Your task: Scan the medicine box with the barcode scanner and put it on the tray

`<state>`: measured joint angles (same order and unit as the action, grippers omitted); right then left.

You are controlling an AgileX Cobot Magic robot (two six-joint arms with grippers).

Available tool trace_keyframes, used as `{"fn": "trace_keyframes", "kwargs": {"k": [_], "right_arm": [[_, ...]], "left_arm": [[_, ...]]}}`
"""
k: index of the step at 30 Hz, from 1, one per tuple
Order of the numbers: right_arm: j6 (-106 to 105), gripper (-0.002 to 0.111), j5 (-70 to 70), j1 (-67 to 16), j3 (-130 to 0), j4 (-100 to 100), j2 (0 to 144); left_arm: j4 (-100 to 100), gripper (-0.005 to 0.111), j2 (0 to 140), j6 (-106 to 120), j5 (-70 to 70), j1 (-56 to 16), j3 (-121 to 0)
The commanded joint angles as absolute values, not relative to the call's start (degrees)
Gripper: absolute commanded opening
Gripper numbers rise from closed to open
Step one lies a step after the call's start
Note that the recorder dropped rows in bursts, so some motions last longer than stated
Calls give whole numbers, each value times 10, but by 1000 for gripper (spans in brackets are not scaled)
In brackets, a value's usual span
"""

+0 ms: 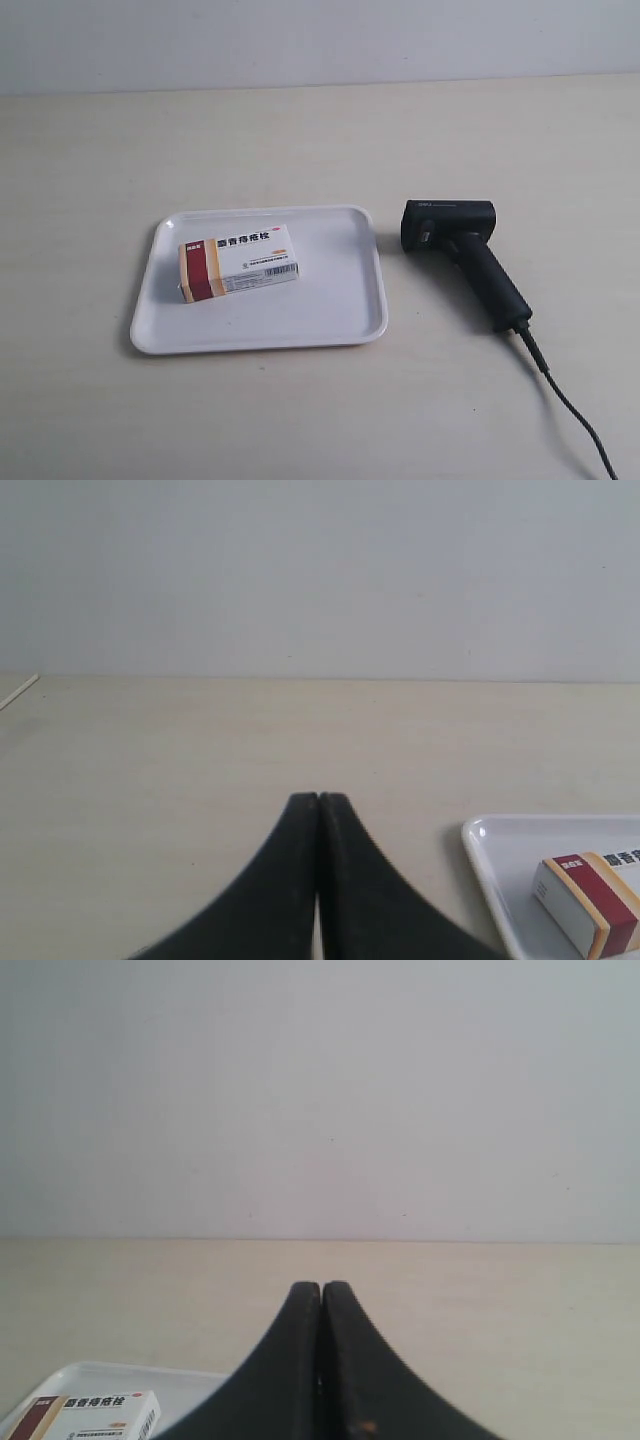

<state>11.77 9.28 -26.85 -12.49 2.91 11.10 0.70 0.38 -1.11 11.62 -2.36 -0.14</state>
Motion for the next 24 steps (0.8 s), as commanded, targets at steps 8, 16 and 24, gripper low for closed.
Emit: {"fn": "trace_keyframes", "kwargs": {"k": [8,16,24], "right_arm": [[119,1,40,-267,-31,-49,107],[115,1,19,-267,0,-34,107],[115,1,18,-267,0,-34,105]], "left_arm": [[9,1,0,-17,118,-23,0],[9,1,0,-17,118,-23,0],[9,1,0,-17,118,-23,0]]}}
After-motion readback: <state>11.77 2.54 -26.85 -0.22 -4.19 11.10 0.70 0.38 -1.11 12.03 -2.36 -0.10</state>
